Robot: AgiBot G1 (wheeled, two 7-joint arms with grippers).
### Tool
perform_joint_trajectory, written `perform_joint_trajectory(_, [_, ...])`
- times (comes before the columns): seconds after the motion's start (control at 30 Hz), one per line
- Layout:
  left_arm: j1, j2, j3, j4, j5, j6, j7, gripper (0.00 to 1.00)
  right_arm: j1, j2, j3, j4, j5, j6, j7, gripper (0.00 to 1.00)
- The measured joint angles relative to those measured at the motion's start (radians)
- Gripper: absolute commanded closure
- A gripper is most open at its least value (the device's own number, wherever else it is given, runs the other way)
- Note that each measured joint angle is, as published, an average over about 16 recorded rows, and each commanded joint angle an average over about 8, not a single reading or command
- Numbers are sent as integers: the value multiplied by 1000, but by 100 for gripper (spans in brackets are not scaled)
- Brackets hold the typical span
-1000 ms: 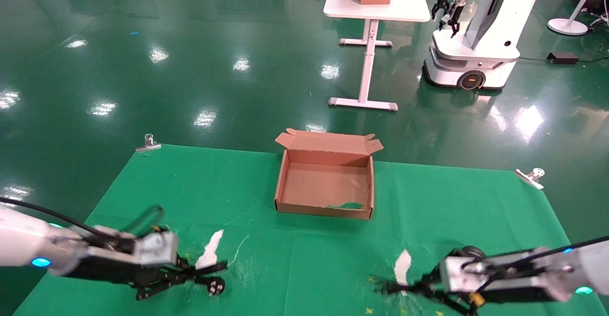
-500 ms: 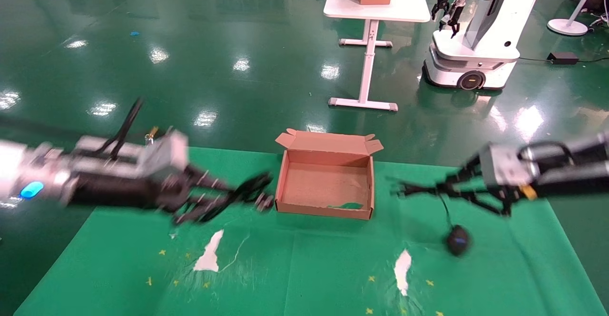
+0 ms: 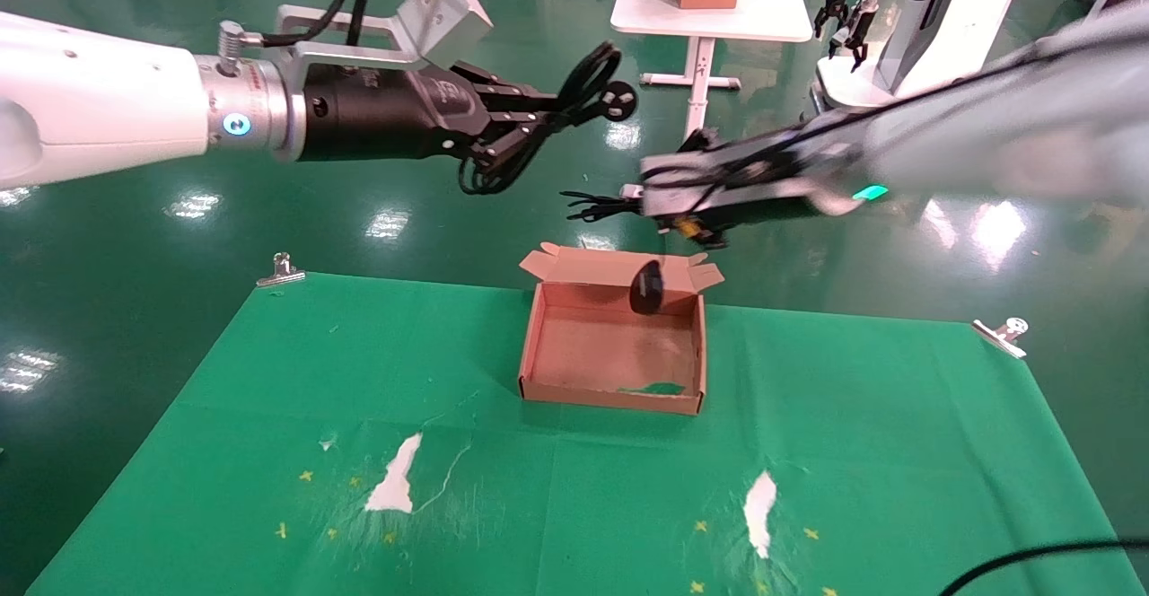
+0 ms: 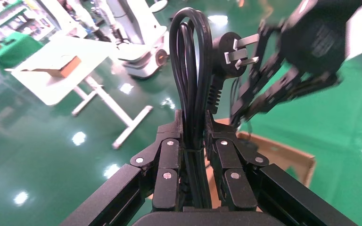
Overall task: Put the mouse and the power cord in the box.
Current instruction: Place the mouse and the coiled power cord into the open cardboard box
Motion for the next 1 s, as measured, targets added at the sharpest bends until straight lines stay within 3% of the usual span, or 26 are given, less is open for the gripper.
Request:
perform_joint_trajectory(0.17, [18, 6, 2, 20, 5, -29, 33, 100, -86, -44, 11, -10, 34, 124, 10, 100])
perform_joint_trajectory(0.37, [55, 19, 4, 59, 8, -57, 90, 100, -173, -48, 24, -5, 85, 175, 50, 97])
perform_joint_trajectory(0.63, [83, 47, 7, 96, 13, -106, 180, 100, -227, -43, 41, -5, 146, 205, 98, 1])
perform_joint_trajectory(1.0, [131, 102, 40, 48, 23, -194, 259, 100, -234, -24, 59, -19, 198, 277, 63, 0])
